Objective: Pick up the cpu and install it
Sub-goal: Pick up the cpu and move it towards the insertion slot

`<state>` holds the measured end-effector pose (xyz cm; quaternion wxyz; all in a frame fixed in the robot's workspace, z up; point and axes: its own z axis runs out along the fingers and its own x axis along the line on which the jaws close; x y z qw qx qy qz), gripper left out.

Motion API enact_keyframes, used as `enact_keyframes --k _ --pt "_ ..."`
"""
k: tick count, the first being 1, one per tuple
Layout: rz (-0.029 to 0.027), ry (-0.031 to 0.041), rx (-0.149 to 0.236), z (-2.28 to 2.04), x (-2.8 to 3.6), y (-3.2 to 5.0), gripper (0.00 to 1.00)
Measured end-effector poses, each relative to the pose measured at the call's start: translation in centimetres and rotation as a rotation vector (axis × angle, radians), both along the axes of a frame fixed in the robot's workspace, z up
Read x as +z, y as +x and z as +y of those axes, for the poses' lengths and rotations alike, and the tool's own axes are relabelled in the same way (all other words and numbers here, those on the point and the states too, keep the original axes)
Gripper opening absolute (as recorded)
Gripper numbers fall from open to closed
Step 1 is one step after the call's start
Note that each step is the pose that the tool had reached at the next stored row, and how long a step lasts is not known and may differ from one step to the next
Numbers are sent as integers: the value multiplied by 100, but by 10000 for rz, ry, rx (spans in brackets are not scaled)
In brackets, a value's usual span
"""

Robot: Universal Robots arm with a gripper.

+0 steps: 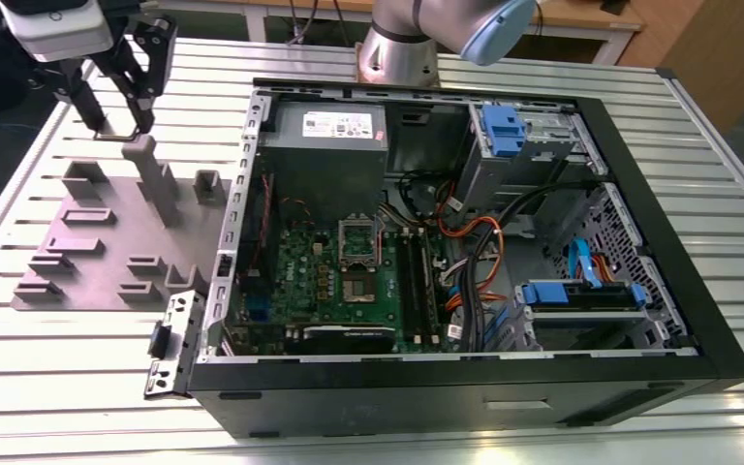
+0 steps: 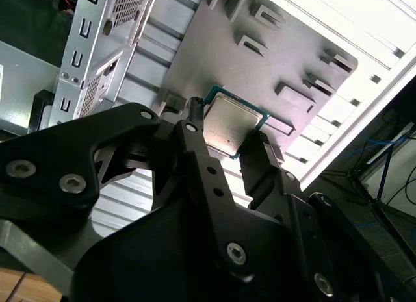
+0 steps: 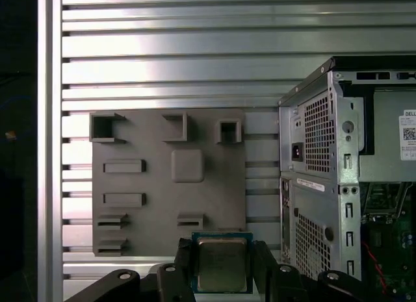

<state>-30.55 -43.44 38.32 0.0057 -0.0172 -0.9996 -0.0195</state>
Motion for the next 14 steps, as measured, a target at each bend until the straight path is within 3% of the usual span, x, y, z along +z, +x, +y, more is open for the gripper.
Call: enact_keyframes --k 14 --pt "0 0 0 0 0 38 47"
